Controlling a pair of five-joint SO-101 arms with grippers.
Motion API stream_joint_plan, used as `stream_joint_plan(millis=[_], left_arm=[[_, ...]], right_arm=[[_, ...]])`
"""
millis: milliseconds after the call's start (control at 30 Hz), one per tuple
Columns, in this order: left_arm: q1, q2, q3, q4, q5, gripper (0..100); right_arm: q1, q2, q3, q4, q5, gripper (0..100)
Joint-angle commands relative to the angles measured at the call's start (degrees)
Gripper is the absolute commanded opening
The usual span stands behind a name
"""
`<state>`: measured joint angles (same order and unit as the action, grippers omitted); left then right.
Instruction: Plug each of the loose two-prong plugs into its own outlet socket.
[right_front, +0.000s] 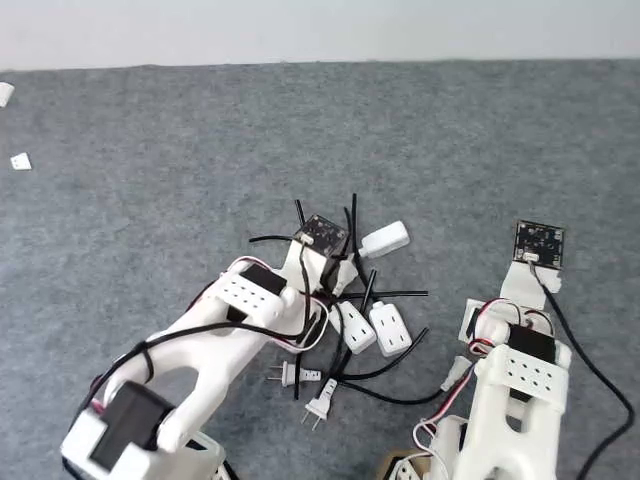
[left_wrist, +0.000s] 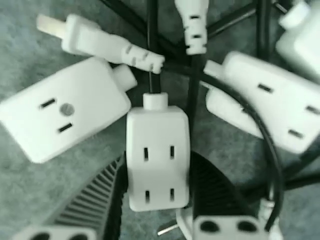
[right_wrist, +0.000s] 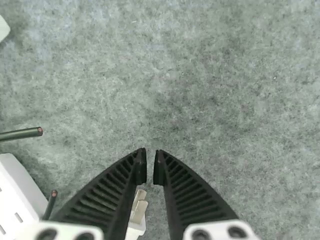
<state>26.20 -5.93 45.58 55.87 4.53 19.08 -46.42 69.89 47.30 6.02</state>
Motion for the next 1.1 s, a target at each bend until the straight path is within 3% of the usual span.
stream_joint_plan(millis=[0, 233, 667, 1067], left_arm=[[-0.88, -9.05, -1.1, 2.64, 5.63, 1], [-1.23, -25.23, -0.84, 11.6, 10.02, 1], [-19.69, -35.69, -1.36, 12.92, 4.13, 1], [-22.95, -35.69, 18.59, 1.32, 6.33, 1]], right_arm=[[0.4, -1.1, -0.53, -1.01, 0.53, 5.1], [0.4, -0.92, -0.53, -1.71, 0.53, 5.1], [0.4, -0.92, -0.09, -1.8, 0.53, 5.1], [-1.45, -0.92, 0.09, -1.8, 0.53, 5.1]])
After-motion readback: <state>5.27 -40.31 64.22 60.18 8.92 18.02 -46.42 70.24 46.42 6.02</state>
